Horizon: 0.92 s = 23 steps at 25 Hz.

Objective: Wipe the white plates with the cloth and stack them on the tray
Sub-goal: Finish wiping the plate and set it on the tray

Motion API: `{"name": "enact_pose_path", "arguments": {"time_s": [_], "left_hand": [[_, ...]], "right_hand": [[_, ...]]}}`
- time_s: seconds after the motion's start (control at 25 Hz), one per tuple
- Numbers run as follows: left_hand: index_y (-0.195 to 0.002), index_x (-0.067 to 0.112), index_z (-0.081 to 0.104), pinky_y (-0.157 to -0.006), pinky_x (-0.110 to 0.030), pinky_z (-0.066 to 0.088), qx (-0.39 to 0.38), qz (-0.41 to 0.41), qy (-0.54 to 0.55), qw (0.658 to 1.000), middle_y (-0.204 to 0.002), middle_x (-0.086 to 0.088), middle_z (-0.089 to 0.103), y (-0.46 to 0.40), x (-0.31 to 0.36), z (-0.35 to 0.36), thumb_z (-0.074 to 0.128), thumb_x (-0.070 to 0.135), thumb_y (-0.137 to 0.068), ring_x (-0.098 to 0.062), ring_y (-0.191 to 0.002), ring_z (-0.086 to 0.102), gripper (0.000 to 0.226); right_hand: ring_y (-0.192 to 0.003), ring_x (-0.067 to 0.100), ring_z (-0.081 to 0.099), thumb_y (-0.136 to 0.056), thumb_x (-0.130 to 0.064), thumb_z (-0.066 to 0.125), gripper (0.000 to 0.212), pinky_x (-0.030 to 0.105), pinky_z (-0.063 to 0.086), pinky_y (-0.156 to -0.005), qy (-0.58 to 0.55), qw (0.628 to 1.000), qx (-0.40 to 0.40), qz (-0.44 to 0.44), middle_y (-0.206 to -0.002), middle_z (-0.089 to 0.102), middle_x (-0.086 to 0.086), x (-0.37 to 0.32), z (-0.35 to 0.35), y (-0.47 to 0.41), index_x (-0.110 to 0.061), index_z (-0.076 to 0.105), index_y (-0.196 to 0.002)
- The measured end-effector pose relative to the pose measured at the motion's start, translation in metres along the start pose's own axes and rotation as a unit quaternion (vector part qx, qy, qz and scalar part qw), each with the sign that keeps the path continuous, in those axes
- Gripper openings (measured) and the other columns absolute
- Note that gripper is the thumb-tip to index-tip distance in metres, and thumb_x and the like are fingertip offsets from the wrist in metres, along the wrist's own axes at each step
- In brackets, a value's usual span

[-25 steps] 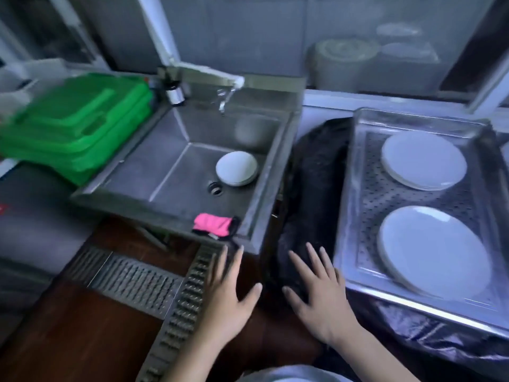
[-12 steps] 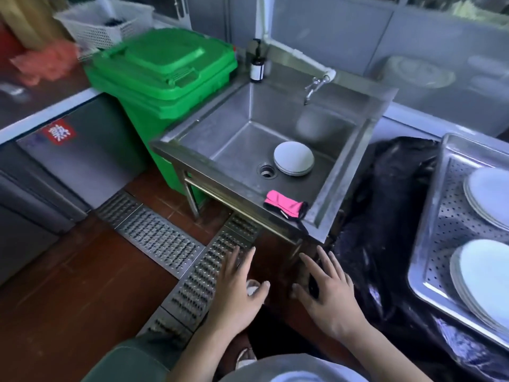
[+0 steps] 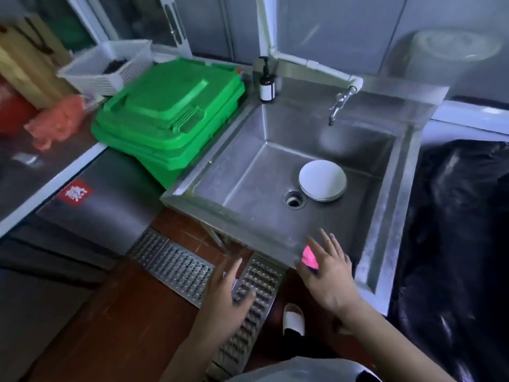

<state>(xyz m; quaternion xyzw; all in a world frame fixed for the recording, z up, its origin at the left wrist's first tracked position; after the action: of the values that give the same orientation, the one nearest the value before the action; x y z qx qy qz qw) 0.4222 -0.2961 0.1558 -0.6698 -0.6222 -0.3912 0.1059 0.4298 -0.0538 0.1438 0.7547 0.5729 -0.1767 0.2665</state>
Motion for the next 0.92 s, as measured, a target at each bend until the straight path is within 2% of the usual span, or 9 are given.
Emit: {"name": "enact_pose_path", "arguments": {"time_s": [0.2, 0.32, 0.44, 0.6, 0.76, 0.84, 0.92], "left_hand": [[-0.156, 0.038, 0.03, -0.12, -0.037, 0.024, 0.007, 0.027, -0.013, 1.0, -0.167, 0.008, 0.017, -0.097, 0.011, -0.035, 0.065, 0.039, -0.096, -0.014, -0.154, 0.014, 0.07], [-0.155, 0.035, 0.034, -0.12, -0.034, 0.023, -0.022, 0.032, -0.027, 0.999, -0.167, 0.004, 0.02, -0.142, 0.005, -0.034, 0.067, 0.038, -0.094, -0.016, -0.155, 0.015, 0.069], [-0.153, 0.031, 0.038, -0.12, -0.03, 0.02, -0.076, 0.047, -0.02, 0.996, -0.165, 0.0, 0.025, -0.2, 0.005, -0.032, 0.07, 0.036, -0.092, -0.016, -0.153, 0.02, 0.069], [-0.153, 0.021, 0.041, -0.123, -0.034, 0.022, -0.157, 0.082, -0.055, 0.983, -0.162, -0.007, 0.033, -0.299, 0.013, -0.034, 0.072, 0.028, -0.091, -0.02, -0.151, 0.027, 0.07], [-0.155, 0.024, 0.038, -0.12, -0.032, 0.03, -0.256, 0.093, -0.061, 0.96, -0.162, 0.001, 0.034, -0.396, 0.036, -0.021, 0.067, 0.029, -0.094, -0.016, -0.148, 0.033, 0.068], [-0.156, 0.023, 0.036, -0.115, -0.027, 0.031, -0.3, 0.082, -0.09, 0.946, -0.162, 0.0, 0.034, -0.439, 0.052, 0.0, 0.065, 0.029, -0.096, -0.017, -0.147, 0.035, 0.067], [-0.155, 0.023, 0.038, -0.105, -0.026, 0.038, -0.324, 0.042, -0.088, 0.941, -0.159, -0.002, 0.04, -0.472, 0.064, 0.023, 0.065, 0.028, -0.096, -0.02, -0.142, 0.042, 0.066]], "right_hand": [[-0.154, 0.02, -0.002, -0.096, -0.055, 0.049, 0.064, 0.042, 0.009, -0.12, 0.004, 0.998, -0.004, 0.068, -0.168, 0.008, 0.0, 0.014, 0.009, -0.075, -0.033, 0.032, -0.154], [-0.154, 0.022, 0.001, -0.085, -0.061, 0.037, 0.074, 0.042, 0.01, -0.119, 0.018, 0.994, -0.016, 0.109, -0.167, 0.01, 0.001, 0.026, 0.013, -0.098, -0.032, 0.034, -0.153], [-0.154, 0.023, 0.007, -0.079, -0.066, 0.033, 0.081, 0.042, 0.014, -0.119, 0.02, 0.985, -0.004, 0.169, -0.167, 0.014, 0.001, 0.031, 0.017, -0.116, -0.032, 0.036, -0.152], [-0.153, 0.024, 0.012, -0.094, -0.055, 0.051, 0.062, 0.044, 0.019, -0.119, 0.023, 0.961, 0.016, 0.274, -0.166, 0.019, 0.002, 0.031, 0.014, -0.139, -0.031, 0.039, -0.151], [-0.153, 0.021, 0.016, -0.085, -0.066, 0.035, 0.074, 0.043, 0.022, -0.12, 0.022, 0.945, -0.01, 0.325, -0.164, 0.022, -0.002, 0.021, 0.011, -0.182, -0.032, 0.038, -0.151], [-0.149, 0.02, 0.026, -0.088, -0.06, 0.05, 0.07, 0.043, 0.028, -0.118, -0.021, 0.937, -0.01, 0.348, -0.161, 0.03, -0.001, 0.041, 0.013, -0.215, -0.029, 0.04, -0.15], [-0.136, 0.021, 0.045, -0.091, -0.041, 0.065, 0.064, 0.038, 0.039, -0.11, -0.107, 0.92, 0.005, 0.376, -0.152, 0.045, 0.003, 0.066, 0.014, -0.25, -0.02, 0.045, -0.148]]}}
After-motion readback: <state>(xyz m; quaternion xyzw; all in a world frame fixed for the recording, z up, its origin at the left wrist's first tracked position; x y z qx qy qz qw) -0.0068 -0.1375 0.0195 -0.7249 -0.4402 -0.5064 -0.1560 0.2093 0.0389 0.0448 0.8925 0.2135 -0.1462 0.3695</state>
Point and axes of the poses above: each hand's wrist, its own y-axis away from the middle knuckle, its own z-axis out of the palm, x = y × z, the point moved 3 cm from there along -y, towards the middle knuckle
